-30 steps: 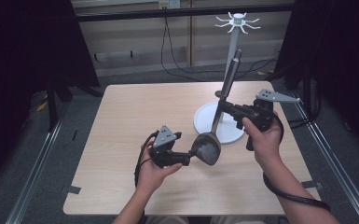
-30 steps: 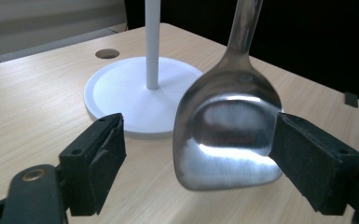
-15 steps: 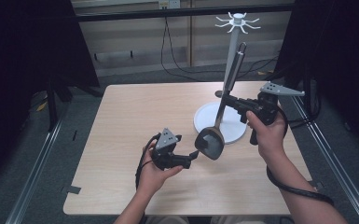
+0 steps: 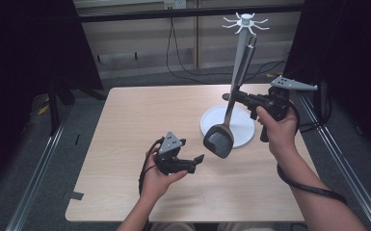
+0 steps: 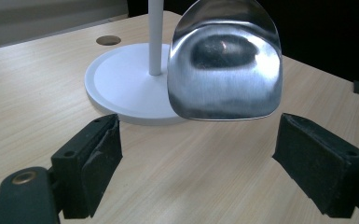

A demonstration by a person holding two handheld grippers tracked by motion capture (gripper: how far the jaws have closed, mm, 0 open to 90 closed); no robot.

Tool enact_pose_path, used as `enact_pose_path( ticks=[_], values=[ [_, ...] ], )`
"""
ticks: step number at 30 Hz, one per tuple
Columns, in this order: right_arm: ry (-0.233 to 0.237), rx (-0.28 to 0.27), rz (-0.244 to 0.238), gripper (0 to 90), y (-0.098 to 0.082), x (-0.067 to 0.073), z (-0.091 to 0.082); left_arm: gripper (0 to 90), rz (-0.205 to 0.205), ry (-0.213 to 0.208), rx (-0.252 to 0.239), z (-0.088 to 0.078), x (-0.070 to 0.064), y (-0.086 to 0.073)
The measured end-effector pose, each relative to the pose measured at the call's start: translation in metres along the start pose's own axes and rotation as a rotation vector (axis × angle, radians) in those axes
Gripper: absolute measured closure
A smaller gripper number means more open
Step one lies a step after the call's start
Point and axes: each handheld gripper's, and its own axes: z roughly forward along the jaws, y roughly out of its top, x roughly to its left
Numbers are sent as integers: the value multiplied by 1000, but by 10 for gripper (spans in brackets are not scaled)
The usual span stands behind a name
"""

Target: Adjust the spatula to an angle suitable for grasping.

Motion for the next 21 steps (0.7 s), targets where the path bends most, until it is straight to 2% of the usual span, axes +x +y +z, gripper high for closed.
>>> enact_pose_path(
  ticks=[17, 21],
  values=[
    [13, -3, 13, 884, 6, -13, 6, 146, 5, 2, 8, 0, 4, -1],
    [26, -4, 23, 884, 6, -17, 7, 146, -7, 1, 8, 1, 3, -2]
  ],
)
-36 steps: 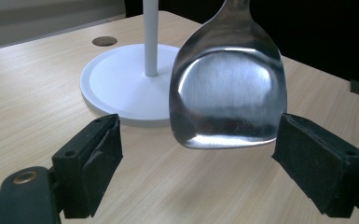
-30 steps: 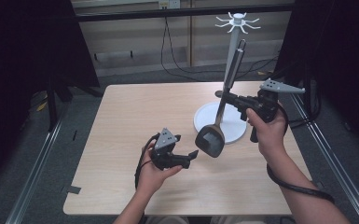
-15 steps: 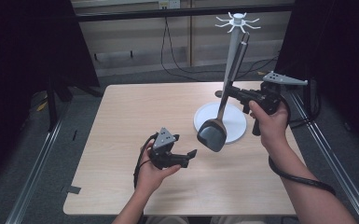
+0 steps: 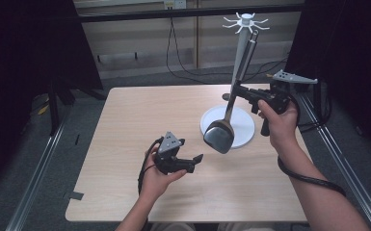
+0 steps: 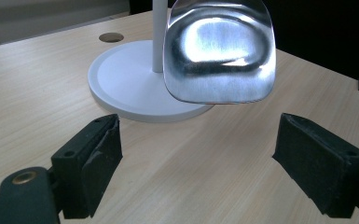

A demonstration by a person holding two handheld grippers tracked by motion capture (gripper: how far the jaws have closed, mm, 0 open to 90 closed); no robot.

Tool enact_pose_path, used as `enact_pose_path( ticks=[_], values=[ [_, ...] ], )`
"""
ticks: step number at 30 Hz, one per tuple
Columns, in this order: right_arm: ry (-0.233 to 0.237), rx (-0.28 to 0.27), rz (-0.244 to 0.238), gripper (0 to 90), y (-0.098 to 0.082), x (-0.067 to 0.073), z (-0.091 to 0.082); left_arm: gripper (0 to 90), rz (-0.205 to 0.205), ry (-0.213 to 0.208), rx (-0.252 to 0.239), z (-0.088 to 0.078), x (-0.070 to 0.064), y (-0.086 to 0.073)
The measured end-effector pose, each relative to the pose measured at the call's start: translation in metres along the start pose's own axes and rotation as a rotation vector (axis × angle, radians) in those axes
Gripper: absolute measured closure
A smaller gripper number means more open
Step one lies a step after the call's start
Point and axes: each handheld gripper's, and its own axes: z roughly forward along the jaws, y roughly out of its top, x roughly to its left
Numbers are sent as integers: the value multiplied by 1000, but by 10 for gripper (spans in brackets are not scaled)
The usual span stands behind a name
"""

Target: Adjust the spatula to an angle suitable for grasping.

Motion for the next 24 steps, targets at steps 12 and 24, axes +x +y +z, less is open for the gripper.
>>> enact_pose_path(
  ticks=[12, 24],
  values=[
    [10, -10, 11, 875, -4, -7, 6, 147, 5, 9, 5, 0, 1, 0],
    [-37, 5, -20, 852, -3, -14, 2, 146, 15, 19, 6, -2, 1, 1]
  ],
)
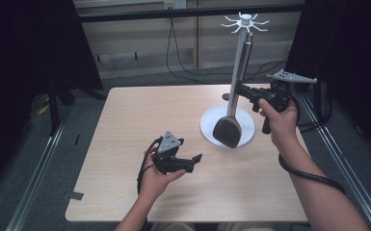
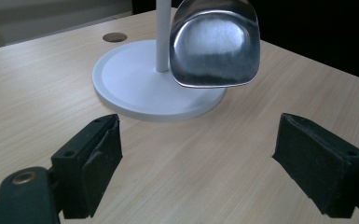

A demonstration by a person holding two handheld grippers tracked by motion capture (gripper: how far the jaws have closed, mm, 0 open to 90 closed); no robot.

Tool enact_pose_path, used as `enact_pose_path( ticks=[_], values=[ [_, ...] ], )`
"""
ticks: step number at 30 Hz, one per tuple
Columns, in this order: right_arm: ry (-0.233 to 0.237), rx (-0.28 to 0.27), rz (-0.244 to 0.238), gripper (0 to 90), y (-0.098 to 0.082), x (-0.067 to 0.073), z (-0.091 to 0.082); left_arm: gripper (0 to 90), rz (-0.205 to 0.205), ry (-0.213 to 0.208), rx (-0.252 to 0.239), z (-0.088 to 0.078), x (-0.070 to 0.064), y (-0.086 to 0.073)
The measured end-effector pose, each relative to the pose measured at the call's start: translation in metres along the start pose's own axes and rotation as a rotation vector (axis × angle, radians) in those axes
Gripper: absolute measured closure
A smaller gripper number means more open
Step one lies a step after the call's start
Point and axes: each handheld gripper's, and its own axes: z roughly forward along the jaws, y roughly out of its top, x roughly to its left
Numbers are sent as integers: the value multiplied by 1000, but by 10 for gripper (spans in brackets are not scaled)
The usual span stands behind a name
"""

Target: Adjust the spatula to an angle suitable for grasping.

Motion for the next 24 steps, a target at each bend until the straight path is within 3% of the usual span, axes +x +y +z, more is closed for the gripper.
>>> enact_pose_path(
  ticks=[12, 24],
  values=[
    [-58, 16, -44, 812, 4, 2, -1, 146, -2, -1, -3, -1, 1, 0],
    [-117, 42, -107, 698, 8, 7, -1, 146, -2, -7, 0, -1, 5, -3]
  ],
)
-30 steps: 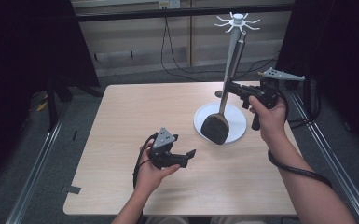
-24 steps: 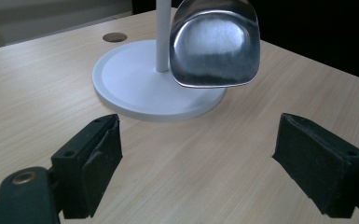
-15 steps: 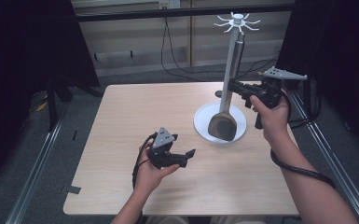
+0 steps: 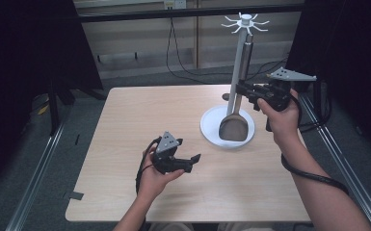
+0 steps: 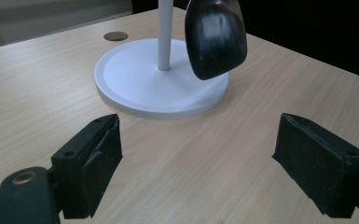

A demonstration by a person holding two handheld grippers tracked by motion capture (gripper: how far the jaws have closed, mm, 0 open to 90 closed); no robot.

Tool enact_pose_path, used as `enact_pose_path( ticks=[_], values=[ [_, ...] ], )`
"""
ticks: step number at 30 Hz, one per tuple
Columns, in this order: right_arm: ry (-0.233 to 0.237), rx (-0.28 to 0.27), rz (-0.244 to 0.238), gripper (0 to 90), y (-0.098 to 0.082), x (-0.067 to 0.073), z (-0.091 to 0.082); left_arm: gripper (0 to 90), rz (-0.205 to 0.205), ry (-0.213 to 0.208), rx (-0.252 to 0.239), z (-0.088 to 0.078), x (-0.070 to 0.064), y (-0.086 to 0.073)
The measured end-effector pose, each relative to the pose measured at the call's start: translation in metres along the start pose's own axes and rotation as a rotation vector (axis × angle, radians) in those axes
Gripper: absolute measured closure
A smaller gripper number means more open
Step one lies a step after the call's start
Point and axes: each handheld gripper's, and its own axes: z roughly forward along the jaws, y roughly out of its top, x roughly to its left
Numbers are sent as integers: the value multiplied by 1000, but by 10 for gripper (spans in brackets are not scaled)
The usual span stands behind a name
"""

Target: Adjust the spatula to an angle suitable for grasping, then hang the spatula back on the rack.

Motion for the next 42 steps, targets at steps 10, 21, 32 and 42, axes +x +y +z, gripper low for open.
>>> enact_pose_path(
  ticks=[10, 21, 32, 42],
  values=[
    [-32, 9, 0, 578, -1, 0, 0, 146, 1, 1, -2, -1, 0, 0],
    [-50, 17, -4, 470, -4, -1, -2, 147, 6, 11, 5, -2, 1, 0],
    [-56, 42, -20, 347, -9, 2, -10, 146, 1, 15, 3, -2, 1, -1],
    [-45, 57, -20, 306, -20, 4, -18, 144, -2, 22, 8, -2, 0, -2]
  ],
)
